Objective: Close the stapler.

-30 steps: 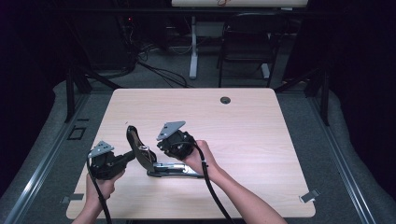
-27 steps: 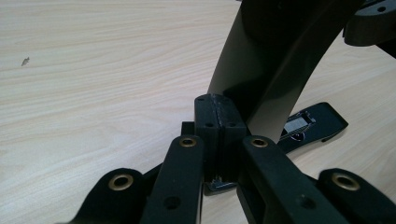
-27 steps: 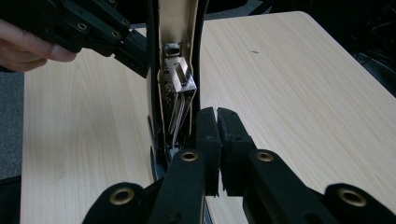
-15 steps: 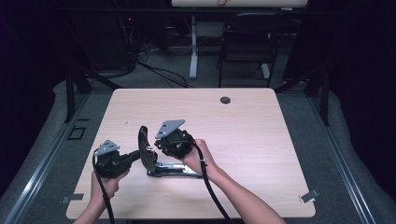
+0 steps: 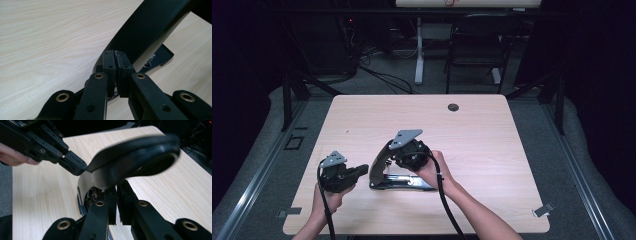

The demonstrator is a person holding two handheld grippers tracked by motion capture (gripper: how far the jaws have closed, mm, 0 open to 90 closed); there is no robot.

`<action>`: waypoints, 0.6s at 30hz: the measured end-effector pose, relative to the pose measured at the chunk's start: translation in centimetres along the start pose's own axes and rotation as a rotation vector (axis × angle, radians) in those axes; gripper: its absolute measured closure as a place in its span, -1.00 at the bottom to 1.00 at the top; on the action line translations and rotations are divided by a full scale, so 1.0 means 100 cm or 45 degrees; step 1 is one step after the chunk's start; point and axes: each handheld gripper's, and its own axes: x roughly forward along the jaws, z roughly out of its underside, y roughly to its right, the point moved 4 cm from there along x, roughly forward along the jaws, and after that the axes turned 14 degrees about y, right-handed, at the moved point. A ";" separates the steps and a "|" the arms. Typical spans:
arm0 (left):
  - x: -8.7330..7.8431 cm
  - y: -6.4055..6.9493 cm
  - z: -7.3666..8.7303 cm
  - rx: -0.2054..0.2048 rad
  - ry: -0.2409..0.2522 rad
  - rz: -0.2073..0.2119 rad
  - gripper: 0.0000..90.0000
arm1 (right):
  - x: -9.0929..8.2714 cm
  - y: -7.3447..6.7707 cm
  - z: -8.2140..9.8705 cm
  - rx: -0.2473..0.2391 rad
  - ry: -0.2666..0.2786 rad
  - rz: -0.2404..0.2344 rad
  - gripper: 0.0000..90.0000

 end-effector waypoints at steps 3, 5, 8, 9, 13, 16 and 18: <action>0.003 0.003 0.001 0.019 -0.023 0.014 0.94 | -0.004 0.002 0.007 0.001 -0.026 0.007 0.94; 0.004 0.004 0.002 0.033 -0.035 0.029 0.94 | -0.006 0.004 0.011 0.006 -0.038 0.018 0.95; 0.006 0.005 0.003 0.029 -0.055 0.045 0.94 | -0.011 0.007 0.019 0.023 -0.046 0.017 0.96; 0.007 0.006 0.003 0.035 -0.062 0.049 0.93 | -0.012 0.007 0.021 0.023 -0.050 0.020 0.96; 0.009 0.007 0.005 0.042 -0.087 0.064 0.92 | -0.013 0.008 0.027 0.027 -0.064 0.026 0.96; 0.010 0.008 0.006 0.041 -0.108 0.069 0.91 | -0.015 0.009 0.031 0.023 -0.078 0.034 0.96; 0.011 0.008 0.007 0.046 -0.125 0.073 0.91 | -0.017 0.009 0.034 0.025 -0.098 0.040 0.96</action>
